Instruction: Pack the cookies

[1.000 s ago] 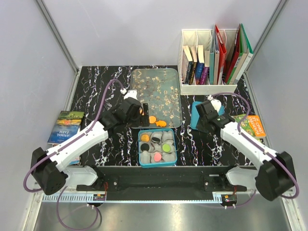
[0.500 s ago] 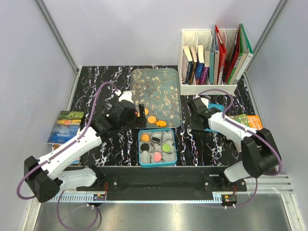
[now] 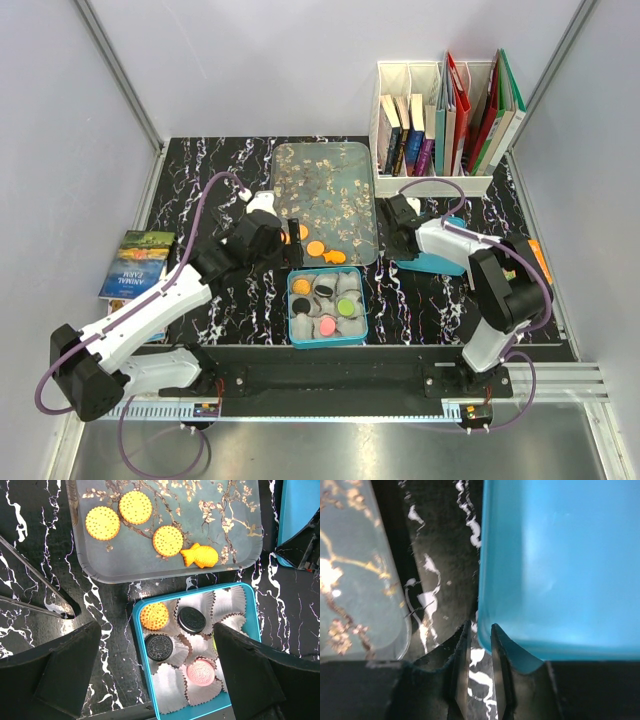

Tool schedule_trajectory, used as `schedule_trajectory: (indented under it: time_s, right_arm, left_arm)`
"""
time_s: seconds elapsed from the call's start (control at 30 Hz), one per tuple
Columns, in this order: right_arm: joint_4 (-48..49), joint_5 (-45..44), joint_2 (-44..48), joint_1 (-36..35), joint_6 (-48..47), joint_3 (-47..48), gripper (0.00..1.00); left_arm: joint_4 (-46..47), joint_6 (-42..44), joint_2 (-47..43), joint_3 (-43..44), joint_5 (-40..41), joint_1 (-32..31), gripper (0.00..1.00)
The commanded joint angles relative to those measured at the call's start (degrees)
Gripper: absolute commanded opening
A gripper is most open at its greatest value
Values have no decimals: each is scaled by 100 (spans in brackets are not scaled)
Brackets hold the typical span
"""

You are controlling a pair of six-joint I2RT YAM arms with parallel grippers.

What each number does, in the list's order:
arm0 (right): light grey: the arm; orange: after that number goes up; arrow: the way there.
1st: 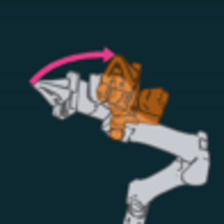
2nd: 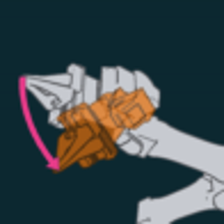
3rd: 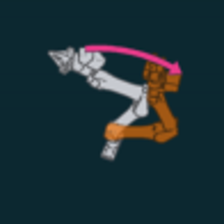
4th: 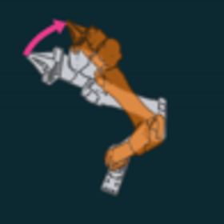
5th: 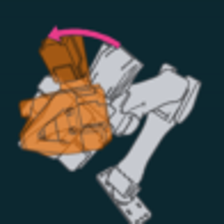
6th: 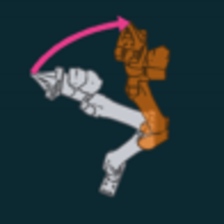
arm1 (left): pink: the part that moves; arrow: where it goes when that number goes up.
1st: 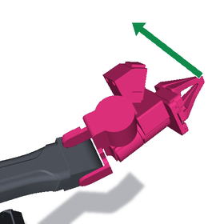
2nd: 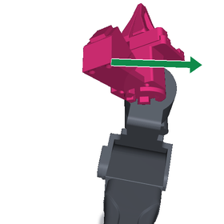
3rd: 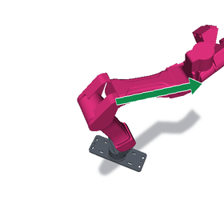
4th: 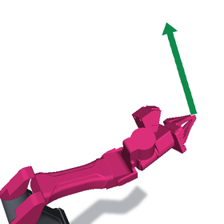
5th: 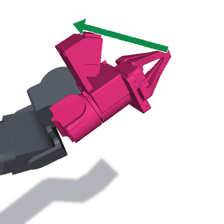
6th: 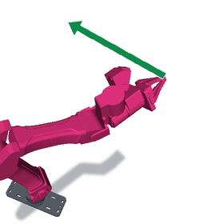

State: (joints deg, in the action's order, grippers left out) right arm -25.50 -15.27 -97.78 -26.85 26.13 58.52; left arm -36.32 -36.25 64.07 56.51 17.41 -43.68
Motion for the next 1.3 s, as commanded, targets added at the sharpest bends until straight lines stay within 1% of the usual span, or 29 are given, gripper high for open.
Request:
schedule_trajectory:
  time_s: [0.0,0.13,0.27,0.3,0.43,0.53,0.63,0.77,0.9,1.0,1.07,1.13,1.17,1.23,1.27]
  right_arm:
    - [291,111,-127,154,-73,168,29]
    - [343,173,-224,198,-99,186,27]
    - [405,252,-294,207,-99,142,22]
    - [414,261,-286,207,-91,125,18]
    - [414,252,-190,207,-64,63,6]
    - [300,147,74,207,-38,63,0]
    - [2,42,522,215,-3,176,0]
    - [-543,-73,1425,207,6,510,0]
    - [-1219,-29,2095,198,-73,1115,0]
    - [-1361,348,2657,198,-12,1345,0]
    - [-1292,838,3086,207,111,1381,0]
    - [-1099,1182,3430,207,278,1355,0]
    - [-1011,1506,3536,207,357,1337,0]
    - [-625,1903,3843,207,567,1232,0]
    - [-232,2322,3958,207,656,1162,0]
  left_arm:
    - [186,13,-141,-17,184,-26,99]
    - [160,13,-132,-17,201,-35,99]
    - [134,-14,-132,-35,228,-26,99]
    - [125,-14,-132,-44,237,-35,99]
    - [98,-31,-141,-53,245,-26,99]
    - [72,-40,-141,-44,263,-27,99]
    - [46,-31,-141,-9,281,-35,99]
    - [46,-14,-123,35,316,-26,99]
    - [46,-22,-36,140,307,-35,99]
    - [46,-57,26,255,263,-27,99]
    - [46,-84,61,308,237,-35,99]
    - [54,-128,105,404,210,-35,99]
    - [54,-154,114,422,202,-27,99]
    - [80,-250,105,483,193,-18,99]
    - [107,-295,71,484,210,-18,99]
